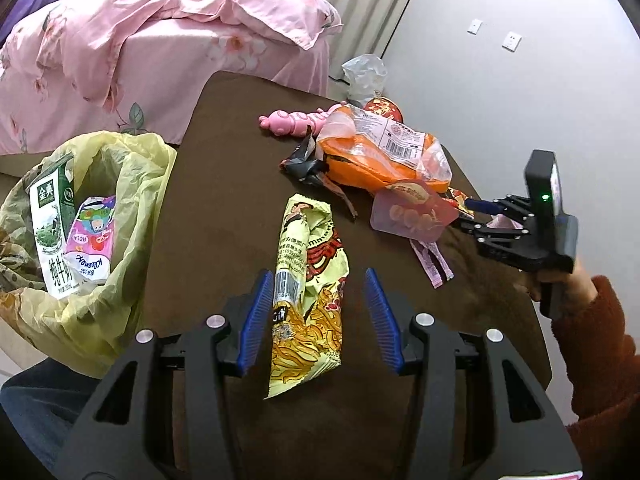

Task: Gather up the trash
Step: 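Grasp the yellow snack stick wrapper with the left tool while the right tool grasps the red chip bag, then carry both wrappers over the trash bag and open both tools to drop them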

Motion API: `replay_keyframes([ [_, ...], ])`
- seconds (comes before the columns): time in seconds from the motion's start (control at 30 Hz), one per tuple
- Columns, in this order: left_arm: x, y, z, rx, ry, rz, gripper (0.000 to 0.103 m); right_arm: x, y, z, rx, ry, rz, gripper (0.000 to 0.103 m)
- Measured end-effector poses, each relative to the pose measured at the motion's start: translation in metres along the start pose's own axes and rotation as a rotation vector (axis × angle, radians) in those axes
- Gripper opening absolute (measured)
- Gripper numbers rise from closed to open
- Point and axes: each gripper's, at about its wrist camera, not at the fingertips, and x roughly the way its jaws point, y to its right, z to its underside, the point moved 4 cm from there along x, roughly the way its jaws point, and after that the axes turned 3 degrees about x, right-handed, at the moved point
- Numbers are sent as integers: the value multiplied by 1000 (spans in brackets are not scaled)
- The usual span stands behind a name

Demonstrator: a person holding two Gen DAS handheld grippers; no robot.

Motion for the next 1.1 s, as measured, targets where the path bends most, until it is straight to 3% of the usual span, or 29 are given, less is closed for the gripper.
replay_keyframes([
  [0.07, -1, 0, 0, 3, 4, 5, 46, 2, 5, 1, 38, -1, 0, 19],
  [0.17, -2, 0, -1, 7, 5, 5, 46, -7, 6, -1, 73, 33, -25, 11],
  [0.47, 12, 1, -9, 17, -58, 17, 46, -81, -17, 3, 179, 180, -181, 10],
  [0.6, 36, 6, -28, 55, -124, 9, 46, -93, -25, 5, 218, 206, -223, 10],
  [0.73, 58, -2, -48, 29, -183, -8, 46, -100, -35, 9, 221, 223, -230, 10],
  [0.9, 82, -9, -52, 6, -283, -6, 26, -98, -39, 12, 240, 219, -258, 10],
  [0.93, 82, -9, -51, 6, -285, -1, 17, -97, -40, 12, 243, 220, -259, 10],
  [1.03, 65, -6, -52, -2, -220, 20, 15, -99, -41, 11, 256, 230, -277, 10],
  [1.1, 36, -1, -58, 16, -107, 25, 15, -104, -43, 7, 255, 248, -282, 10],
])
